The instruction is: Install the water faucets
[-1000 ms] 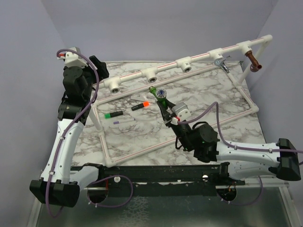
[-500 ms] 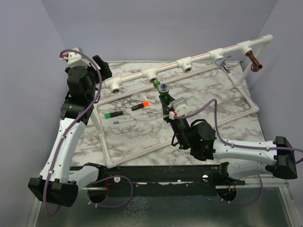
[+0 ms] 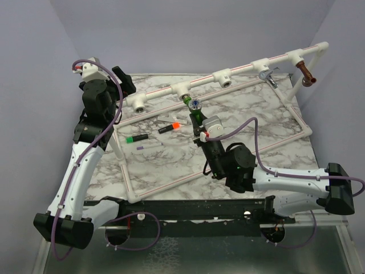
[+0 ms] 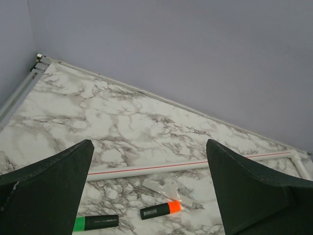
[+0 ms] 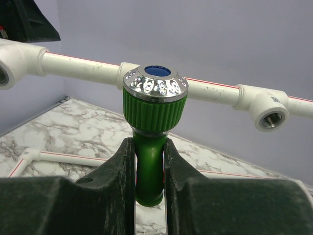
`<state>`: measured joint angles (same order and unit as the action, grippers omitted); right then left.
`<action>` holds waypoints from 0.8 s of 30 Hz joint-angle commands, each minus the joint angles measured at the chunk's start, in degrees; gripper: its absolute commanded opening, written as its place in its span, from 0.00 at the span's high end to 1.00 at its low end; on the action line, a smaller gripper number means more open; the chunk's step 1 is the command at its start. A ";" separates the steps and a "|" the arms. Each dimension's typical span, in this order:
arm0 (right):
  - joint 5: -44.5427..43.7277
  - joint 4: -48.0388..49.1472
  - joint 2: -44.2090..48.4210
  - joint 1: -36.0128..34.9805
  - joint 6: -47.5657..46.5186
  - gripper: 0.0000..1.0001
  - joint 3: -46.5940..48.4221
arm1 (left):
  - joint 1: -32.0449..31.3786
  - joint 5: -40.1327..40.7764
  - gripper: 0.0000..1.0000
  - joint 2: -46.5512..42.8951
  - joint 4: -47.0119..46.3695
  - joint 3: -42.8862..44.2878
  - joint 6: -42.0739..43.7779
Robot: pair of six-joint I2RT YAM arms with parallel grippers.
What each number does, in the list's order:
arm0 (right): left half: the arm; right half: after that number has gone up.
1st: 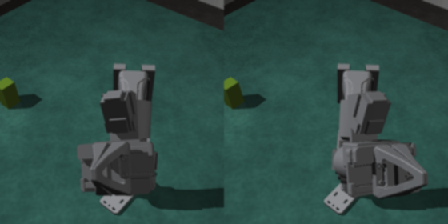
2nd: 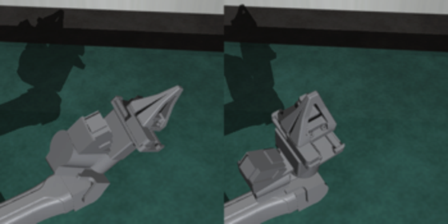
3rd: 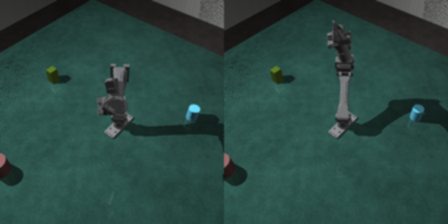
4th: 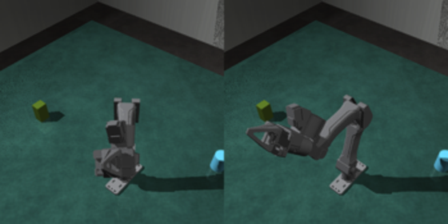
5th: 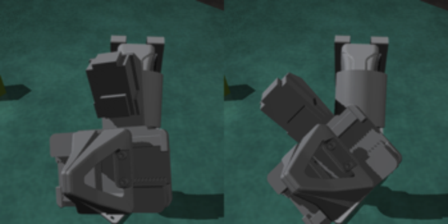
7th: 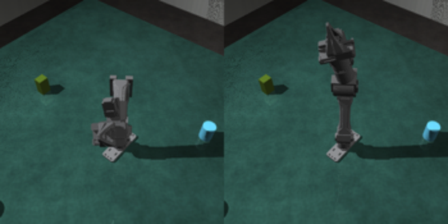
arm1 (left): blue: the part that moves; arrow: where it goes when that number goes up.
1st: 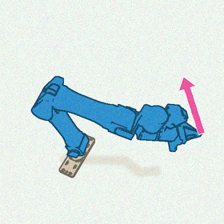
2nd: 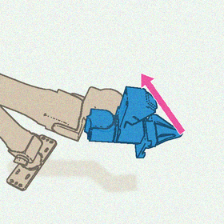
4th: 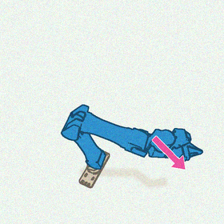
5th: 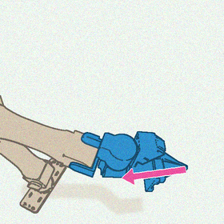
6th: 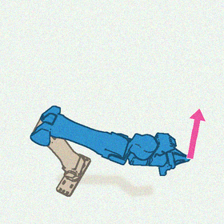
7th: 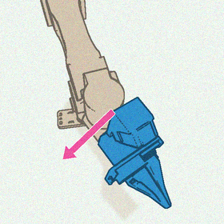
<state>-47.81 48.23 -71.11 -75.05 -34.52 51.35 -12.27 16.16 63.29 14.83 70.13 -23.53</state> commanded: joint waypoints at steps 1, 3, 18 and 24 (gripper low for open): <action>-2.07 3.37 -0.90 -0.45 -0.23 0.99 1.85 | -3.18 -4.75 0.01 3.74 21.16 -5.29 3.05; -2.27 3.77 -1.24 -0.45 -0.49 1.00 1.88 | -3.36 -4.57 0.01 3.73 21.29 -5.18 3.05; -2.59 3.01 -3.91 -0.45 -1.72 0.99 3.45 | -4.25 -3.69 0.01 3.56 21.48 -5.00 3.31; -3.36 2.27 -4.89 -0.45 -2.13 0.99 4.18 | -4.34 -3.68 0.01 3.40 21.56 -5.11 3.31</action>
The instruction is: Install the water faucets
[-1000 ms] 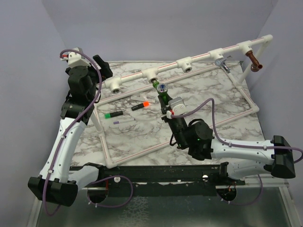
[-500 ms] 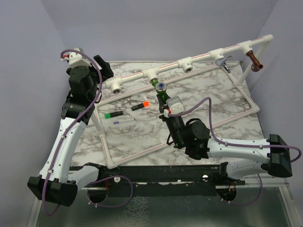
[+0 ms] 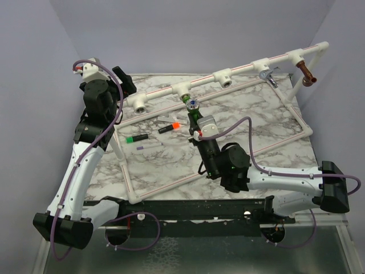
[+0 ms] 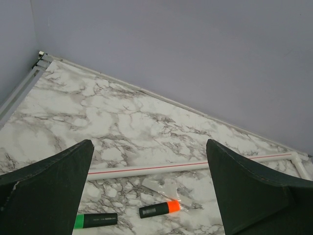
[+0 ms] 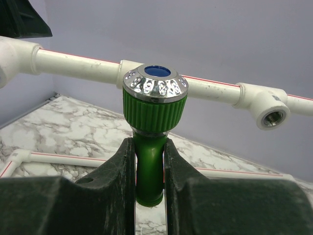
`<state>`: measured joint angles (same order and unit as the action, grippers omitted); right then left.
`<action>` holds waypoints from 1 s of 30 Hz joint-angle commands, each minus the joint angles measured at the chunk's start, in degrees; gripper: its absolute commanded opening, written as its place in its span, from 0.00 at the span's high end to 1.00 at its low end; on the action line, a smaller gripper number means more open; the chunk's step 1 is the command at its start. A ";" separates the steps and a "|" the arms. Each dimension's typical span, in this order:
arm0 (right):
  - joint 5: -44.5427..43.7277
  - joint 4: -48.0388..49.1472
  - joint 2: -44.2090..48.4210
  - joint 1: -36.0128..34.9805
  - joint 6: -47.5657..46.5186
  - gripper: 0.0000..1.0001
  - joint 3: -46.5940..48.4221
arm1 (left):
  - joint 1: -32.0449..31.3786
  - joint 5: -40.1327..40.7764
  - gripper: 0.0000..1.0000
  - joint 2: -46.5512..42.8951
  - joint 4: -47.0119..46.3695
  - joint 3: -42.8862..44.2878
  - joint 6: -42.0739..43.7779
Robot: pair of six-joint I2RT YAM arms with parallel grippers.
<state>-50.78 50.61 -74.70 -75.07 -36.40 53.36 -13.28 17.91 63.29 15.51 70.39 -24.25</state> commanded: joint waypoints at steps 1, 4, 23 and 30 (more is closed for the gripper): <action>-0.58 -0.20 -1.54 -0.43 0.39 1.00 2.37 | -3.33 -5.43 0.01 3.34 20.88 -5.35 4.04; -1.31 -0.97 -2.00 -0.43 3.78 1.00 2.86 | -3.33 -5.60 0.01 3.35 20.95 -5.27 4.04; -9.75 -3.15 -4.00 -0.43 31.02 0.99 4.70 | -4.88 -5.31 0.01 2.64 21.62 -5.09 3.91; -11.55 -7.30 -2.52 -0.43 45.95 0.99 4.36 | -6.20 -4.51 0.01 2.61 21.67 -4.91 3.86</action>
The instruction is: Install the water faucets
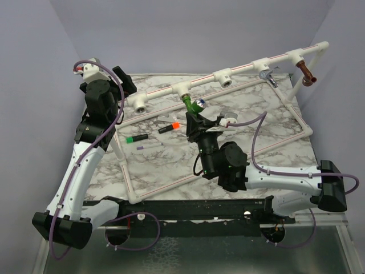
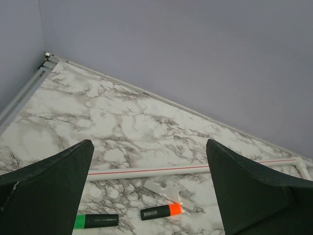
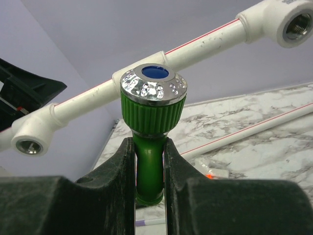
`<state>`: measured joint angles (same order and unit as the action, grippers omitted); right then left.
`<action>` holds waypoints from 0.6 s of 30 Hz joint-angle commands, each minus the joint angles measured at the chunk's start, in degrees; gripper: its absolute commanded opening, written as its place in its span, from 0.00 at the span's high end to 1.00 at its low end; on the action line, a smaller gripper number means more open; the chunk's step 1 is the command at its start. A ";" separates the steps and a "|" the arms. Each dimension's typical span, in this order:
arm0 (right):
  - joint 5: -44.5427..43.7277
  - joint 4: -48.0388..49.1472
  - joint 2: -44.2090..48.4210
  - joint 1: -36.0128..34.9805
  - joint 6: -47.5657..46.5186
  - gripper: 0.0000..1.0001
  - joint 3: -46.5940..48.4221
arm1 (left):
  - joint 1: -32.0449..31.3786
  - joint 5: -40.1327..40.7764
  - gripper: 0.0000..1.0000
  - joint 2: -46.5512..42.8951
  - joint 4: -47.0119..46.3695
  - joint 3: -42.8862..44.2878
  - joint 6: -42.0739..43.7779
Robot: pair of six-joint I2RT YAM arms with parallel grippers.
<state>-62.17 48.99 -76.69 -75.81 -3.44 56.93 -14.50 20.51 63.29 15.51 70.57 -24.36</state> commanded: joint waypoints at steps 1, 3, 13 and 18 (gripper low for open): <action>-0.30 -6.20 -0.31 0.31 15.28 1.00 0.70 | -5.13 -7.03 0.01 2.56 21.69 -5.01 3.97; -0.40 -6.51 0.07 0.40 19.70 1.00 0.24 | -5.50 -6.90 0.01 2.42 21.69 -5.06 4.05; -2.53 -16.06 2.70 0.80 45.51 0.99 -0.95 | -6.83 -6.15 0.01 1.71 21.85 -5.48 4.40; -2.06 -22.87 3.28 1.19 56.53 0.99 -0.03 | -7.39 -5.90 0.01 1.47 21.93 -5.37 4.41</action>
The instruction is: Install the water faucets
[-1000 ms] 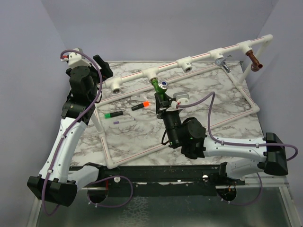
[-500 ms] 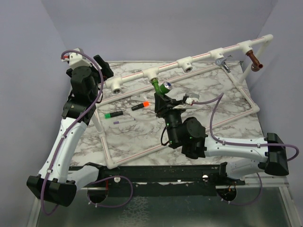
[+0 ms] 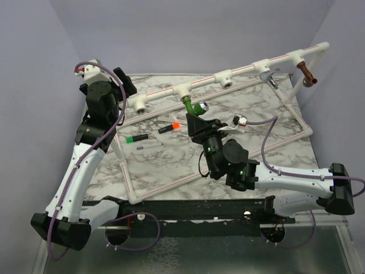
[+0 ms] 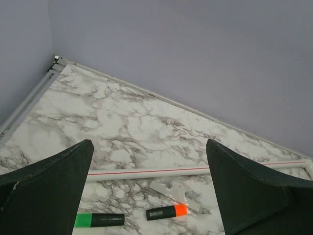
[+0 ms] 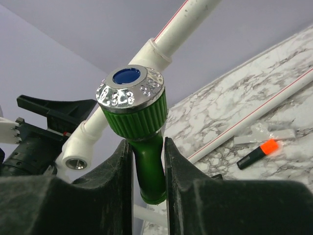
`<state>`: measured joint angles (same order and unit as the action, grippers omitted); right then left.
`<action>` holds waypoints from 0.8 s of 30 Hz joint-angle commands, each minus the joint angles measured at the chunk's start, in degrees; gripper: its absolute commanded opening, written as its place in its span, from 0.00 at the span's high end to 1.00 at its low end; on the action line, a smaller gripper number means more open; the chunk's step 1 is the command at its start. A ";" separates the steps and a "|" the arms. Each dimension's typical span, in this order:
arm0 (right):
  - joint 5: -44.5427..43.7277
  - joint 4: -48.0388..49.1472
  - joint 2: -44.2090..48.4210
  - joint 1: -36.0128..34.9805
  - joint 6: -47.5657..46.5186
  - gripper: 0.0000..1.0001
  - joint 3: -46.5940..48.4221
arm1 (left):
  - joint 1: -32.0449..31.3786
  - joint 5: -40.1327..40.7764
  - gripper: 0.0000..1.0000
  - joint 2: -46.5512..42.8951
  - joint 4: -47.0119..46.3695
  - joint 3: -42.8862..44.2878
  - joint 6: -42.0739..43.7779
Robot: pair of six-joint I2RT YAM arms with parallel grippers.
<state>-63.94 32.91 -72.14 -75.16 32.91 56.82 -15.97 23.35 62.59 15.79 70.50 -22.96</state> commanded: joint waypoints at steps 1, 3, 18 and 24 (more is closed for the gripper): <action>-0.11 -7.29 -1.39 0.56 21.41 0.99 0.17 | -6.07 -8.62 0.01 2.11 21.73 -5.29 3.01; -0.17 -7.86 -1.72 0.54 22.33 0.99 0.33 | -6.37 -8.56 0.01 1.81 21.76 -5.21 3.01; -1.28 1.32 -4.25 0.54 2.40 0.92 0.59 | -8.03 -7.38 0.01 1.09 21.91 -5.83 3.14; -0.57 8.45 -5.97 0.54 -5.67 0.73 0.73 | -8.20 -7.27 0.01 1.06 21.91 -5.81 3.27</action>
<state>-65.19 36.16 -73.87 -75.35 29.26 57.28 -17.52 26.55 61.87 15.92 70.11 -22.44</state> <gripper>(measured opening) 0.305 0.987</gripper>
